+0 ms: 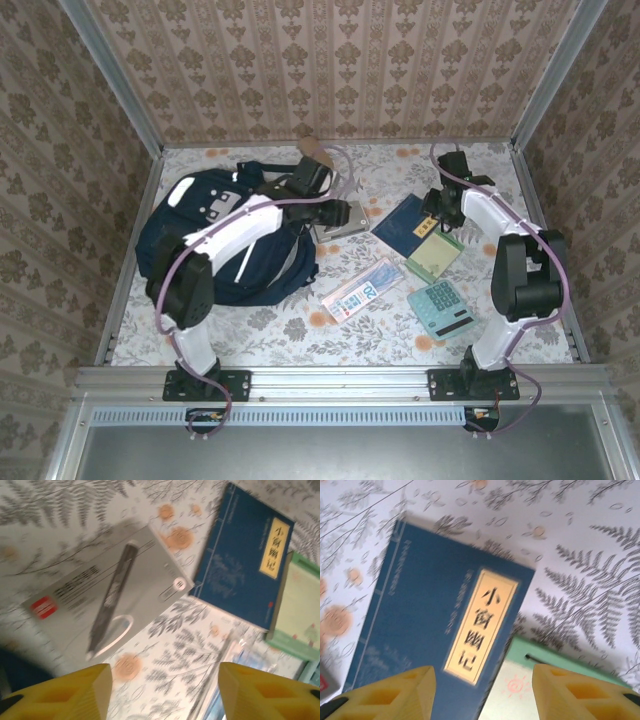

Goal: Pack the student bag
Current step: Rotate the book at the center of the table.

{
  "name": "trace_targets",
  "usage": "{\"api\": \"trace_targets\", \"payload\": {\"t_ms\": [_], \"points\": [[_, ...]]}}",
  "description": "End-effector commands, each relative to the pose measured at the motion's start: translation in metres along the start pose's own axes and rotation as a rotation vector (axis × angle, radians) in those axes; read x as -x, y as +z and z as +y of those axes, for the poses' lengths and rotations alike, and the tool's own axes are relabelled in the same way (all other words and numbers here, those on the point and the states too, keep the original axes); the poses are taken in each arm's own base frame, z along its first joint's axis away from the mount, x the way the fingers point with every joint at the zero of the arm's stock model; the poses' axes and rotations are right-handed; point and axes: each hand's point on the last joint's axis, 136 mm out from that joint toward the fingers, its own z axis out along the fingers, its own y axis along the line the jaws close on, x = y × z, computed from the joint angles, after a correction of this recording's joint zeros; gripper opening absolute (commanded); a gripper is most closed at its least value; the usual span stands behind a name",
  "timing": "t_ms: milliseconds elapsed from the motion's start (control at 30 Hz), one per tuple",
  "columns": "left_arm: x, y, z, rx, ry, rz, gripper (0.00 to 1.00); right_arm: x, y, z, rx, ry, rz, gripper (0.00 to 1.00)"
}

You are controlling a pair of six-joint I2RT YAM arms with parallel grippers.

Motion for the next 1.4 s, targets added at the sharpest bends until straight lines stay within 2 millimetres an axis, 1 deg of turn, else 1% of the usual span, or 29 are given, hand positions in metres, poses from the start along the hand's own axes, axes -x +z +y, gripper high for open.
{"api": "trace_targets", "payload": {"t_ms": [0, 33, 67, 133, 267, 333, 400, 467, 633, 700, 800, 900, 1000, 1067, 1167, 1200, 1367], "points": [[0.027, 0.015, -0.037, -0.114, 0.044, -0.063, 0.66, 0.011, 0.017, -0.008, -0.015, 0.041, -0.005, 0.55], [0.030, 0.024, -0.043, -0.128, 0.057, -0.058, 0.69, 0.009, 0.021, -0.009, -0.012, 0.047, 0.007, 0.55], [0.031, 0.031, -0.048, -0.135, 0.067, -0.053, 0.69, 0.007, 0.026, -0.011, -0.016, 0.054, 0.019, 0.55], [0.033, 0.050, -0.058, -0.155, 0.084, -0.036, 0.69, 0.010, 0.035, -0.010, 0.002, 0.066, 0.013, 0.55], [0.039, 0.088, -0.067, -0.183, 0.067, -0.005, 0.68, 0.005, 0.053, -0.007, 0.050, 0.096, 0.059, 0.55], [0.039, 0.106, -0.068, -0.194, 0.051, 0.013, 0.67, 0.004, 0.059, -0.002, 0.073, 0.095, 0.078, 0.55], [0.036, 0.122, -0.066, -0.187, 0.041, 0.042, 0.67, 0.004, 0.065, 0.007, 0.119, 0.095, 0.101, 0.54], [0.033, 0.132, -0.061, -0.167, 0.031, 0.066, 0.67, 0.004, 0.070, 0.020, 0.182, 0.096, 0.127, 0.53], [0.028, 0.141, -0.046, -0.135, -0.003, 0.083, 0.67, 0.003, 0.082, 0.043, 0.248, 0.092, 0.175, 0.52], [0.026, 0.143, -0.038, -0.114, -0.022, 0.094, 0.67, 0.005, 0.084, 0.056, 0.292, 0.085, 0.183, 0.53], [0.019, 0.147, -0.021, -0.054, -0.056, 0.116, 0.67, 0.012, 0.082, 0.063, 0.310, 0.083, 0.166, 0.53], [0.010, 0.154, -0.011, -0.056, -0.094, 0.150, 0.66, 0.015, 0.073, 0.065, 0.313, 0.086, 0.159, 0.54], [0.005, 0.156, -0.007, -0.048, -0.107, 0.173, 0.63, 0.015, 0.059, 0.064, 0.286, 0.060, 0.131, 0.54], [0.000, 0.156, -0.002, -0.017, -0.116, 0.191, 0.61, 0.011, 0.050, 0.058, 0.248, 0.054, 0.120, 0.54], [-0.007, 0.157, 0.000, -0.011, -0.129, 0.221, 0.60, -0.003, 0.045, 0.051, 0.202, 0.049, 0.145, 0.54], [-0.007, 0.157, -0.001, -0.015, -0.131, 0.225, 0.59, -0.011, 0.044, 0.047, 0.179, 0.045, 0.167, 0.53], [-0.015, 0.160, 0.000, 0.000, -0.138, 0.258, 0.59, -0.036, 0.042, 0.033, 0.085, 0.036, 0.213, 0.53]]}}
